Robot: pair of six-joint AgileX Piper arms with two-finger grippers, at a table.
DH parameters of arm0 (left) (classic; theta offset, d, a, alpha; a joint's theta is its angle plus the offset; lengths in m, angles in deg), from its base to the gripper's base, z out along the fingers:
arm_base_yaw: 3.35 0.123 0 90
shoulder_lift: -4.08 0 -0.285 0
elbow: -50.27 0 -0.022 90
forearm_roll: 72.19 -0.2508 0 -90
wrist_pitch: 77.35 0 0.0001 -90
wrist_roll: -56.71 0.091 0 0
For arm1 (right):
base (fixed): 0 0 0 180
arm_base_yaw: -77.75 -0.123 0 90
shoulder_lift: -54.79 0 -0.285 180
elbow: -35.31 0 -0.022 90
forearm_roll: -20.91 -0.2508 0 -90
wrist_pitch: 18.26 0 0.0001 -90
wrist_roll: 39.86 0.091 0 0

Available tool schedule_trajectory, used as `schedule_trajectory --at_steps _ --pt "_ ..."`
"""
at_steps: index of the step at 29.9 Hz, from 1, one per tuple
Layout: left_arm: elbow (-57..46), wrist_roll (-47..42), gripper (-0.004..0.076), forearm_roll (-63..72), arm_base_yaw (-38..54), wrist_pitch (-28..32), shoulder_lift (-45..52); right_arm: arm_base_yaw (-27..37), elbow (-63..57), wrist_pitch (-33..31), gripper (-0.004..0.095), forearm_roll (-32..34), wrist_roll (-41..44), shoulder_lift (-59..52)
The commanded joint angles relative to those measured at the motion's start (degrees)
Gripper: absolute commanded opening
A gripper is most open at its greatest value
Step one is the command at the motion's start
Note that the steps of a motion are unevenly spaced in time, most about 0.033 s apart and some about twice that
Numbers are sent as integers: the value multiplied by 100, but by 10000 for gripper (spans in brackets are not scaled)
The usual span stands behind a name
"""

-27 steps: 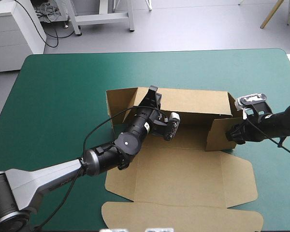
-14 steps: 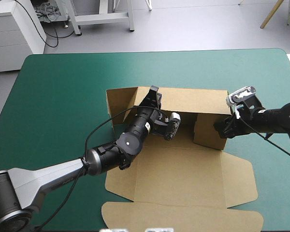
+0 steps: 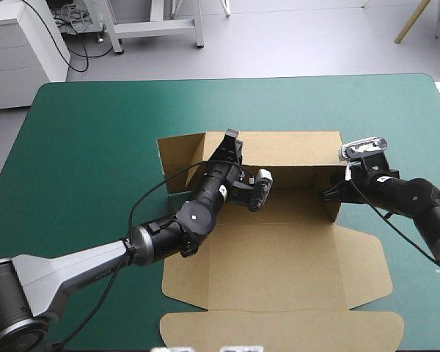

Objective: Fold the box

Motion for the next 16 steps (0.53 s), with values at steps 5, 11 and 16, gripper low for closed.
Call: schedule_trajectory --at_steps 5,11,16 --pt "74 50 -10 -331 -22 35 134 -83 57 -369 1 -417 344 -62" --pt "74 -323 45 -346 -22 35 134 -83 57 -448 1 -399 344 -62" --pt "74 -517 329 -346 -22 45 134 -83 57 -448 1 -399 344 -62"
